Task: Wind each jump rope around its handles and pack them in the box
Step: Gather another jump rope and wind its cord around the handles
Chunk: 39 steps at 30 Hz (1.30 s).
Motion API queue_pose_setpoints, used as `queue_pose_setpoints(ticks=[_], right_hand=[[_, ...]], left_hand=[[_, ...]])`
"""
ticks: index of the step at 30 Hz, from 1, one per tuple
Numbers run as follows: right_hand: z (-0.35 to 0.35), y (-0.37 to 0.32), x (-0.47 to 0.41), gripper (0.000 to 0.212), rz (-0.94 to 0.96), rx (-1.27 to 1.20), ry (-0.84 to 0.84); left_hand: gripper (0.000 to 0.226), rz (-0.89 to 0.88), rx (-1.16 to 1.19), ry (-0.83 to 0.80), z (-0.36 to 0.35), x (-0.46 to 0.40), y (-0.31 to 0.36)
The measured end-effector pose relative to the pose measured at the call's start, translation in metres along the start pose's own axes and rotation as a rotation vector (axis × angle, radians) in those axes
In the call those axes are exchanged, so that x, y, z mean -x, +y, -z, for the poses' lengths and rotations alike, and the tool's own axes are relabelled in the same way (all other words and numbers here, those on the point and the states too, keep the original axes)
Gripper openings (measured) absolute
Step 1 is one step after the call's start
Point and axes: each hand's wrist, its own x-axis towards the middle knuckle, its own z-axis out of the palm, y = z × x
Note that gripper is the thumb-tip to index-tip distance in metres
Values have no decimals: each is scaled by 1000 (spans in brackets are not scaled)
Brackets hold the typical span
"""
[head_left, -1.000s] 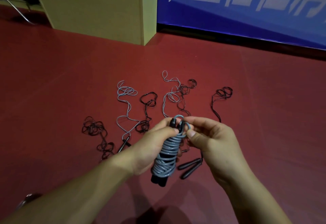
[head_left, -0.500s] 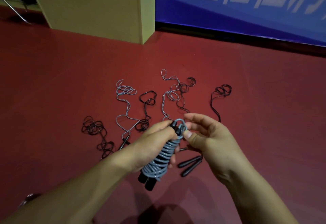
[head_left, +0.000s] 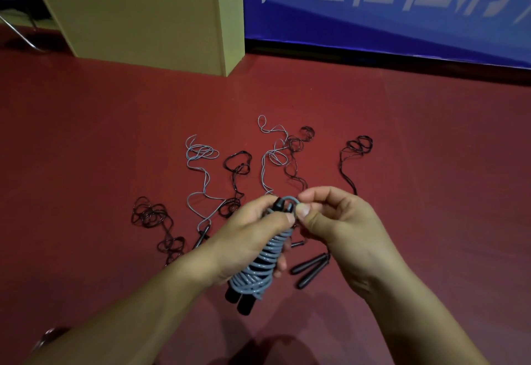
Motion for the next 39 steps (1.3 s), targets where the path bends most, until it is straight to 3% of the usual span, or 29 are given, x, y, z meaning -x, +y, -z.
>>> queue_pose_setpoints(ticks=[4, 6, 11, 17, 19, 23, 27, 31, 34, 36, 39], right_hand=[[2, -7, -3, 12, -83, -136, 4], [1, -7, -2, 13, -103, -124, 10], [-1, 0, -1, 12, -71, 1, -4], [-2, 1, -1, 9, -113, 29, 30], [-3, 1, 0, 7, -56, 123, 101], [-2, 1, 0, 14, 136, 542, 225], [-8, 1, -3, 17, 63, 372, 166], [-19, 2, -6, 15, -7, 251, 85], [-36, 13, -13, 15, -74, 181, 41], [-47, 20, -18, 16, -114, 57, 34], [-77, 30, -20, 13, -137, -15, -51]], left_hand=[[25, -21, 5, 19, 0, -2, 0], [28, -30, -1, 7, 0, -1, 1], [8, -109, 48, 41, -2, -2, 2], [19, -178, -56, 120, -4, -6, -1], [26, -224, -190, 199, -3, -9, -4], [38, -280, -584, 302, 10, -12, -12], [43, -335, -967, 397, 31, -7, -13], [46, -163, -1176, 449, 46, 4, -13], [31, 51, -837, 347, 53, 15, -13], [35, 157, -553, 276, 56, 22, -8], [37, 115, -541, 350, 81, 46, 1]])
